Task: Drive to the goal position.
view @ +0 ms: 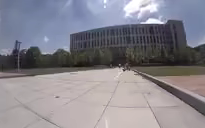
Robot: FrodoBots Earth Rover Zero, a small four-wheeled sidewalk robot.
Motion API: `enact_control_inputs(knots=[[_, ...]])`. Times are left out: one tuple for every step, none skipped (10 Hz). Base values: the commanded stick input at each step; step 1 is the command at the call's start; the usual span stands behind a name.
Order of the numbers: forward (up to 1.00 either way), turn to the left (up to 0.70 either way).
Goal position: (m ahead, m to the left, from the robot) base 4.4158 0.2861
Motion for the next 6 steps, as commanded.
enact_control_inputs(knots=[[0.70, 0.00], [0.70, 0.00], [0.70, 0.00], [0.70, 0.00], [0.70, 0.00], [0.70, 0.00]])
